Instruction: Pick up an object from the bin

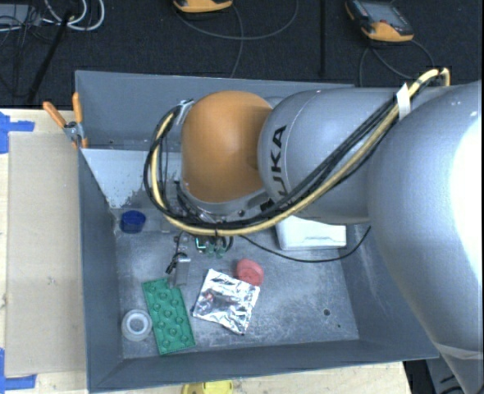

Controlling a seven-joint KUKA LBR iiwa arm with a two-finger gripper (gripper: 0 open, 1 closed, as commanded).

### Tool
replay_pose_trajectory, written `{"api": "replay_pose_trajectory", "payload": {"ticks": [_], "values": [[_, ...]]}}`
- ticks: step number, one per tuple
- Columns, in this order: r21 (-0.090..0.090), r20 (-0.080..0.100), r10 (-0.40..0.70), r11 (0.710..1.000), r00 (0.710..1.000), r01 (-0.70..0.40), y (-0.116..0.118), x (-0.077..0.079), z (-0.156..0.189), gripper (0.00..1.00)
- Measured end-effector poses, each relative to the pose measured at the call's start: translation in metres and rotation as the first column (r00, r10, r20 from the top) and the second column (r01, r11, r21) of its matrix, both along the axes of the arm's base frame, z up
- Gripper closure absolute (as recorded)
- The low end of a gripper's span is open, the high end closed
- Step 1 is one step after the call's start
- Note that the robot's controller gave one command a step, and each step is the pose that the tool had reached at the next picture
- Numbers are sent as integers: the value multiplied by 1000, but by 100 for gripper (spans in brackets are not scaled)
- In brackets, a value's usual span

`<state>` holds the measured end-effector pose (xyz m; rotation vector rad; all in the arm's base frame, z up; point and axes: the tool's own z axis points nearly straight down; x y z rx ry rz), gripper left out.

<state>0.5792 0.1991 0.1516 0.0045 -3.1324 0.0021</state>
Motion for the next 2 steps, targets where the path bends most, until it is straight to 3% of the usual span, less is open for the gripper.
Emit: {"api": "replay_pose_trajectory", "payload": {"ticks": [1,2], "values": [[0,2,254,967,967,-254,-93,-49,-84,0],[1,6,20,1000,1000,-20,-110,-83,-52,0]]}}
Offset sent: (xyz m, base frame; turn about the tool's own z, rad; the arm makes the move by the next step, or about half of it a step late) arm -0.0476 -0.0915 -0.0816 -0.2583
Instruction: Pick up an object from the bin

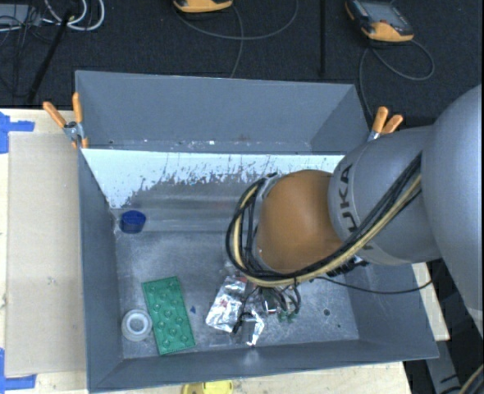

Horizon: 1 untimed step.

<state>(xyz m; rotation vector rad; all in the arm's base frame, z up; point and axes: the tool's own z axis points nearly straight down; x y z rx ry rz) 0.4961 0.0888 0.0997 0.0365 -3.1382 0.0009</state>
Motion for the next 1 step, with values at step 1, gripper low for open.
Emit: {"api": "replay_pose_trajectory", "payload": {"ticks": [1], "values": [[-1,-1,-156,988,988,156,-20,-13,2,0]]}}
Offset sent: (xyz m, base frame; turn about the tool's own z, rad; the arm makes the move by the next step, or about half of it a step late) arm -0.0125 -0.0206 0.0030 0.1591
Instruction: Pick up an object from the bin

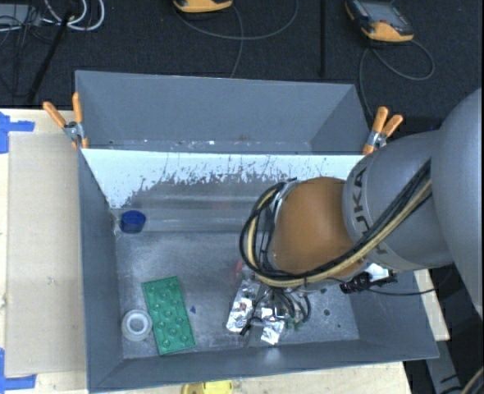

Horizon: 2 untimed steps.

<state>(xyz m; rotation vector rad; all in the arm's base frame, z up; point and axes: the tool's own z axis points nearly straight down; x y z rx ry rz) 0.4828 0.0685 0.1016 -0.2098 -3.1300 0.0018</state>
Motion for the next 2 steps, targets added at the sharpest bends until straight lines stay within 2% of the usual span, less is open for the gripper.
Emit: {"api": "replay_pose_trajectory", "payload": {"ticks": [1,2], "values": [[1,19,76,997,997,-77,-20,-8,-30,0],[2,22,71,997,997,-71,-20,-7,-30,0]]}}
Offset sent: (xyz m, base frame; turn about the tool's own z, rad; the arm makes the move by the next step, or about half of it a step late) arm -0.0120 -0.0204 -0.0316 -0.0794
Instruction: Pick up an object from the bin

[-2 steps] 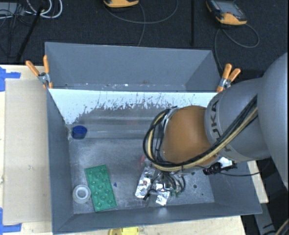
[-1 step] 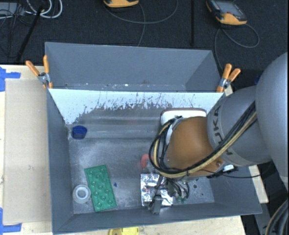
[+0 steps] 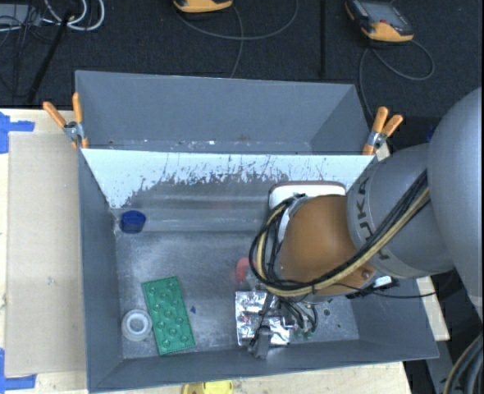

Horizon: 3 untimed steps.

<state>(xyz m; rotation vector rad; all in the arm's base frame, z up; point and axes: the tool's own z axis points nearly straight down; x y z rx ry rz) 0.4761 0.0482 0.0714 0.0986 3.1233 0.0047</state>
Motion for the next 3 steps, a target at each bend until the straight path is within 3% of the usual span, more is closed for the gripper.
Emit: {"api": "replay_pose_trajectory", "payload": {"ticks": [1,2,3], "values": [[0,-1,-2,1000,1000,2,0,0,0,100],[-2,-16,-8,1000,1000,8,-1,0,22,100],[-2,-11,-13,1000,1000,13,-1,2,91,100]]}}
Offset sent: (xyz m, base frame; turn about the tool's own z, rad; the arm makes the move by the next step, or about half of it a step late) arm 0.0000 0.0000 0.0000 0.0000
